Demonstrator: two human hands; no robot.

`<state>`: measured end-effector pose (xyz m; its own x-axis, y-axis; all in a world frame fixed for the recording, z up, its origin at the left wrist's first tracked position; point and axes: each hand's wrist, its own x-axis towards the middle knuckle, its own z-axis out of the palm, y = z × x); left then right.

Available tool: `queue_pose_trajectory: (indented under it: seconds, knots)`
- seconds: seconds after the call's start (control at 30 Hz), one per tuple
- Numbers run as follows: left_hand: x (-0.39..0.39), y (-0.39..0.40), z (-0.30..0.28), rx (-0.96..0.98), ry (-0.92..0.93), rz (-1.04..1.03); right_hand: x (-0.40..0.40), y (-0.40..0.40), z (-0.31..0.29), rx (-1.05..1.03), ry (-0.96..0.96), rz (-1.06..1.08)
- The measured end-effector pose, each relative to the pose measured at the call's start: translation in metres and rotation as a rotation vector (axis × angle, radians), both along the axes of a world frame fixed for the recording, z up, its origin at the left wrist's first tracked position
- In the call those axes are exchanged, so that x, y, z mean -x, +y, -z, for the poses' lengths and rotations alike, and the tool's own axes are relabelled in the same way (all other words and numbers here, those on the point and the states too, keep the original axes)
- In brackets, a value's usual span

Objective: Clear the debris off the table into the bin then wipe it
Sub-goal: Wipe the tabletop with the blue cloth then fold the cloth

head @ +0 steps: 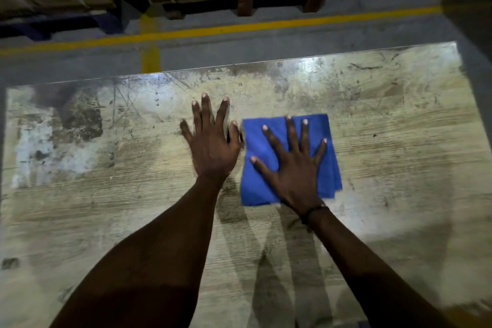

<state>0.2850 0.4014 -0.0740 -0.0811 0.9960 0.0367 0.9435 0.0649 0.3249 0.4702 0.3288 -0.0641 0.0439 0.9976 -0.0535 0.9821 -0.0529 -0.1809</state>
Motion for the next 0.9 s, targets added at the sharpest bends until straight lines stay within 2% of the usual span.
queue_pose_trajectory:
  seconds: [0.07, 0.27, 0.33, 0.43, 0.57, 0.63, 0.7, 0.9]
  knots:
    - [-0.001, 0.0, 0.0, 0.004, 0.0, -0.004, -0.013, -0.001, 0.002, -0.01, -0.028, -0.017]
    - [-0.001, -0.001, 0.001, -0.014, 0.0, -0.007, -0.068, 0.13, 0.001, -0.023, 0.07, 0.198]
    - [-0.002, -0.001, 0.001, -0.012, -0.003, -0.003, -0.07, 0.152, 0.002, -0.021, 0.095, 0.26]
    - [-0.001, -0.001, 0.003, -0.019, -0.006, -0.007, -0.043, 0.124, 0.004, -0.032, 0.036, 0.256]
    - [0.0, 0.0, 0.004, -0.012, 0.003, -0.008, 0.004, 0.005, 0.001, -0.027, 0.007, 0.014]
    - [0.0, 0.0, 0.004, -0.003, 0.006, -0.009, 0.001, -0.037, 0.0, -0.012, -0.016, -0.021]
    - [-0.001, -0.001, 0.005, -0.003, 0.017, -0.009, -0.022, -0.031, 0.002, -0.016, -0.011, 0.038]
    - [-0.001, -0.001, 0.007, -0.008, 0.014, -0.01, -0.074, 0.088, 0.011, -0.045, 0.035, 0.302]
